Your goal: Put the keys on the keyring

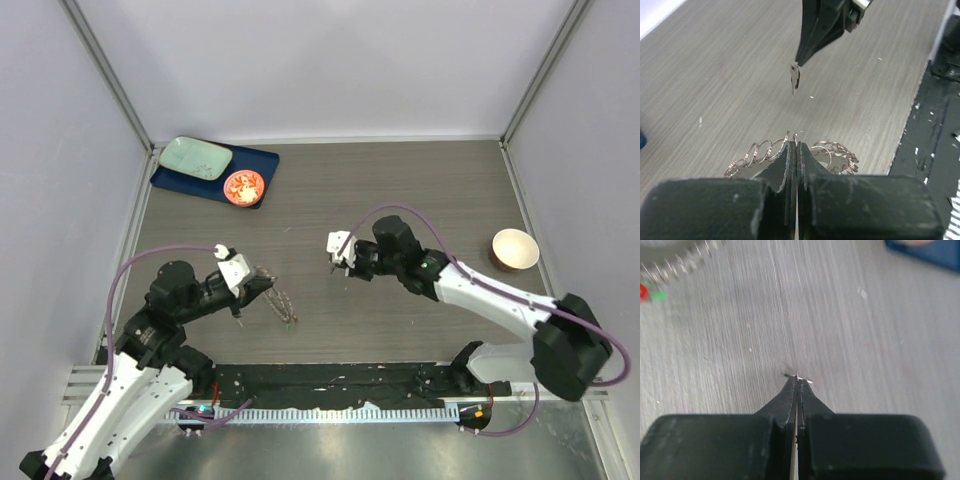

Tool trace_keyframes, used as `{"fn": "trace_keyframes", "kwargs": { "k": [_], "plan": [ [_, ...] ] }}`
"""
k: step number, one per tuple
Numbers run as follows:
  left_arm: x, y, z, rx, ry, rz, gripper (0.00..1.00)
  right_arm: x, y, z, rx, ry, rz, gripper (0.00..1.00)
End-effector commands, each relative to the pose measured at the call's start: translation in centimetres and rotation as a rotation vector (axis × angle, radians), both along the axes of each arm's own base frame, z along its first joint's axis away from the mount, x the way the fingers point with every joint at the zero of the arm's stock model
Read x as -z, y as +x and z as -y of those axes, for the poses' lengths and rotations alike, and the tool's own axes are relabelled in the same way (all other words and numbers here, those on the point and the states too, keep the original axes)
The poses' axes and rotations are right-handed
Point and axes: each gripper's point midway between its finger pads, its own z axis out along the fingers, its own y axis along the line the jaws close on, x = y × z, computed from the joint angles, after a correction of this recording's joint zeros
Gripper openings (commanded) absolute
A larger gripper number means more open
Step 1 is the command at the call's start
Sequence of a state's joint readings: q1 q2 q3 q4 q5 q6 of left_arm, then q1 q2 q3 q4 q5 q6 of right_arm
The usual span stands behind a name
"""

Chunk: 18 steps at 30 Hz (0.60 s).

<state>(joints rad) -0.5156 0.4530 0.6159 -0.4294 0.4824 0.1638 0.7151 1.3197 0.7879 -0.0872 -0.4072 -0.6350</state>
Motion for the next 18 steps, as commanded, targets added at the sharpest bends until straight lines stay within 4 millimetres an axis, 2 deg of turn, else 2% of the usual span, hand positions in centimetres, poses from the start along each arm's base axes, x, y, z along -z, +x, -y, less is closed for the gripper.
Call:
{"fn": "trace_keyframes", "kwargs": {
  "k": [1,4,6,10,12,13,15,18],
  "plan": [
    [-2.6,-1.4,2.3,0.194,-0.051,0.088,0.00,-5.9,-2.0,-1.8,-0.030,0.162,0.171,0.01],
    [-2.1,-1.5,2.9,0.247,-0.034,0.069,0.00,-7.9,-4.1,-2.2,-0.064,0.228,0.220,0.01],
    [-2.1,-1.8,3.4,0.294,-0.035,0.061,0.00,-8.5,-5.1,-2.4,-0.085,0.255,0.226,0.01],
    [-1.0,-1.8,4.3,0.350,-0.019,0.007,0.00,-8.7,-7.3,-2.5,-0.134,0.307,0.229,0.01],
    [-1.1,-1.8,4.7,0.371,-0.021,0.013,0.00,-9.4,-7.9,-2.8,-0.153,0.365,0.237,0.01],
    [-0.9,-1.6,4.9,0.379,-0.015,0.012,0.00,-8.9,-8.2,-2.8,-0.163,0.373,0.227,0.01],
    [-1.0,-1.7,5.4,0.405,-0.019,0.028,0.00,-9.4,-8.8,-3.2,-0.194,0.416,0.230,0.01],
    [-1.2,-1.5,6.2,0.433,-0.032,0.035,0.00,-9.1,-9.3,-3.7,-0.215,0.445,0.198,0.01]
  ]
}}
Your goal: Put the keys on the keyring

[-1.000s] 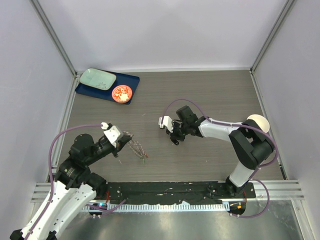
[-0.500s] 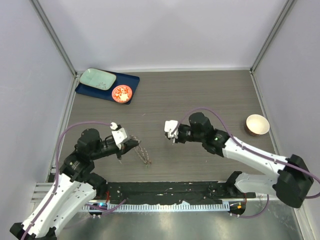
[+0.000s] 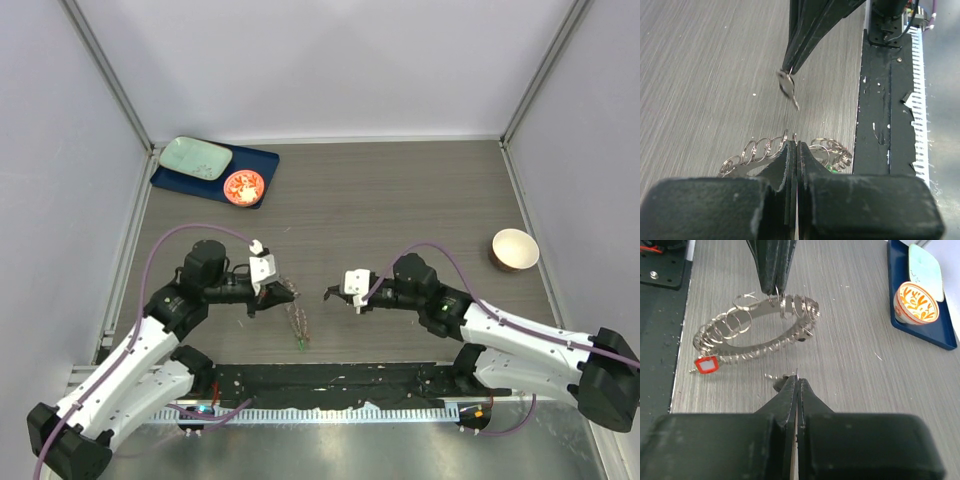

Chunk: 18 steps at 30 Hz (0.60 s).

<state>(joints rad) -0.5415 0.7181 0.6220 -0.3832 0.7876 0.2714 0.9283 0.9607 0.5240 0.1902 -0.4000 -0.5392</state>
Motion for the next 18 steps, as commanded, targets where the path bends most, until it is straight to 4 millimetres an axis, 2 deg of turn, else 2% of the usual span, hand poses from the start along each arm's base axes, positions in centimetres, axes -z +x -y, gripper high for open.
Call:
{"fn": "trace_keyframes", "kwargs": {
  "k": [1,4,9,18],
  "plan": [
    [-4.6,0.4,2.0,0.099,-0.124,0.151,0.00,-2.9,-0.9,-1.5,-0.061,0.149,0.001,0.01],
    [-4.7,0.5,2.7,0.115,-0.156,0.151,0.00,-3.0,-1.5,-1.8,-0.089,0.181,-0.013,0.01],
    [-3.3,1.0,3.2,0.123,-0.140,0.135,0.00,-3.2,-1.7,-1.9,-0.085,0.203,-0.035,0.01],
    [-1.8,2.1,3.7,0.105,-0.110,0.114,0.00,-2.0,-1.5,-2.3,-0.075,0.197,-0.087,0.01]
  ]
}}
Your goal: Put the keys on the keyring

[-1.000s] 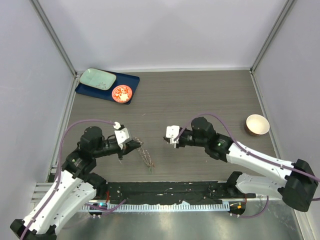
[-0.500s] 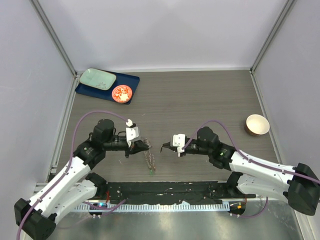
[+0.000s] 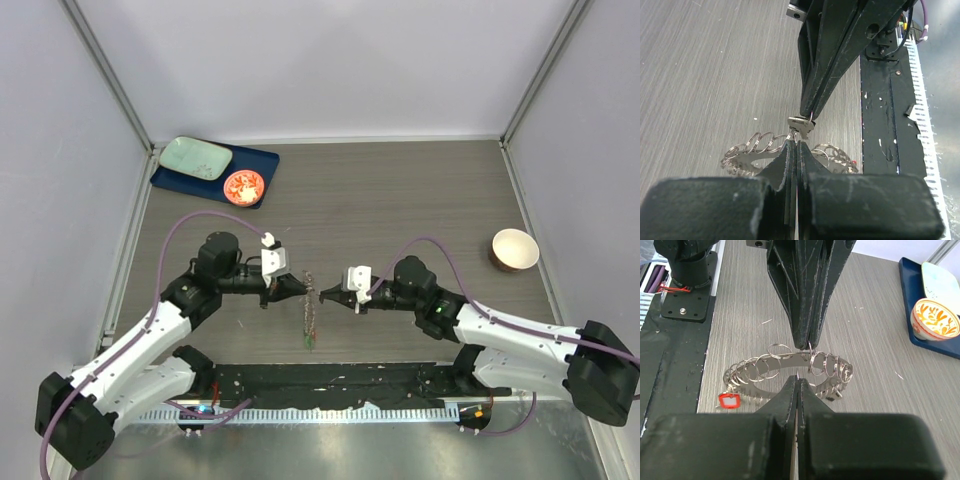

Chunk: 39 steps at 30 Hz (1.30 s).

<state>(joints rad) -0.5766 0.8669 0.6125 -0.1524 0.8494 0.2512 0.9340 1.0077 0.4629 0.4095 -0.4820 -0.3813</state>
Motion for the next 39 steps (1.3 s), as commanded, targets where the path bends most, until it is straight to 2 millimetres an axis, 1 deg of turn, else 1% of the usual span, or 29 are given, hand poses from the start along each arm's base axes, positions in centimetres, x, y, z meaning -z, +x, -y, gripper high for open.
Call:
{"fn": "trace_keyframes", "kwargs": {
  "k": [1,3,5,10,16,39],
  "plan": [
    [-1.2,0.6,0.7,0.018,-0.046,0.079,0.00,-1.1,0.1,-0.7,-0.004,0.065,0.005,0.01],
    [-1.0,0.7,0.7,0.016,-0.042,0.077,0.00,-0.5,0.4,-0.8,0.010,0.050,-0.006,0.01],
    [-0.7,0.7,0.7,0.017,-0.035,0.073,0.00,-0.5,0.4,-0.9,0.009,0.054,-0.005,0.01],
    [-0.5,0.5,0.8,0.028,-0.031,0.070,0.00,0.3,0.6,-0.9,0.018,0.043,-0.015,0.01],
    [-0.3,0.0,1.0,0.050,-0.026,0.059,0.00,0.4,0.7,-0.9,0.023,0.047,-0.014,0.01],
    [-0.1,-0.4,1.2,0.080,-0.021,0.033,0.00,0.4,0.7,-0.9,0.026,0.050,-0.008,0.01]
  ]
}}
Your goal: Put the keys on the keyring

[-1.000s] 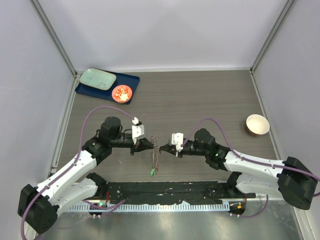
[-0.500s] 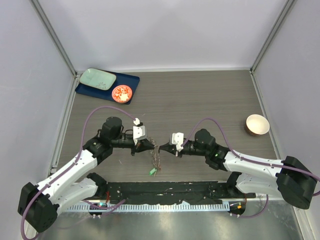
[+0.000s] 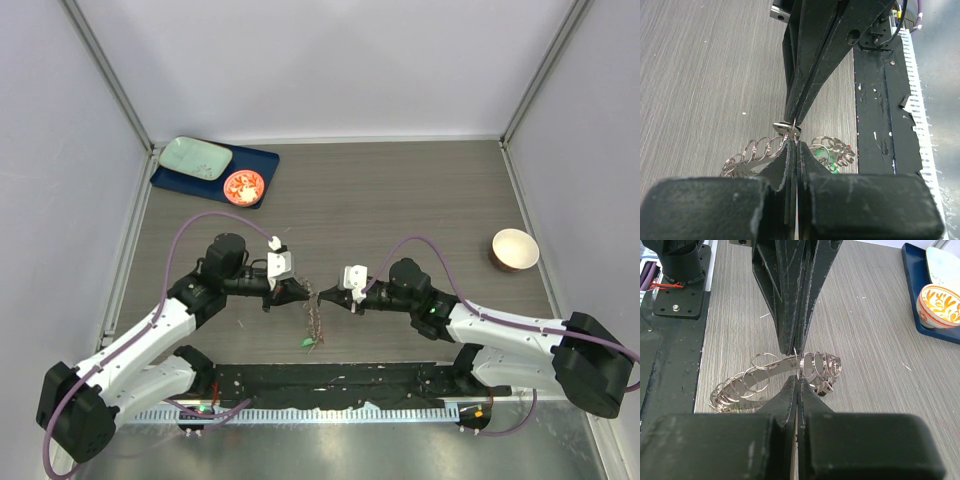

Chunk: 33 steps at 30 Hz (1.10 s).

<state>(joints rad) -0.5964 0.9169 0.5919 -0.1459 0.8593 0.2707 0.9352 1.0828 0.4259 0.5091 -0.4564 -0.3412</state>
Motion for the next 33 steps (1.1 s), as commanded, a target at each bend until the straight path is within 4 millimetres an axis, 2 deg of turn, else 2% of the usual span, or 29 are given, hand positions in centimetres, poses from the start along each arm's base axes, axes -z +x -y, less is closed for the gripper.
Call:
{"fn": "trace_keyframes", "kwargs": {
  "k": [1,33],
  "plan": [
    [-2.04,0.04,0.76,0.045,-0.056,0.068,0.00,-1.44,0.09,-0.47,-0.004,0.053,0.036,0.01],
    [-1.67,0.21,0.46,0.033,-0.027,0.083,0.00,-1.39,-0.28,-0.17,-0.016,0.047,0.049,0.01]
  ]
}}
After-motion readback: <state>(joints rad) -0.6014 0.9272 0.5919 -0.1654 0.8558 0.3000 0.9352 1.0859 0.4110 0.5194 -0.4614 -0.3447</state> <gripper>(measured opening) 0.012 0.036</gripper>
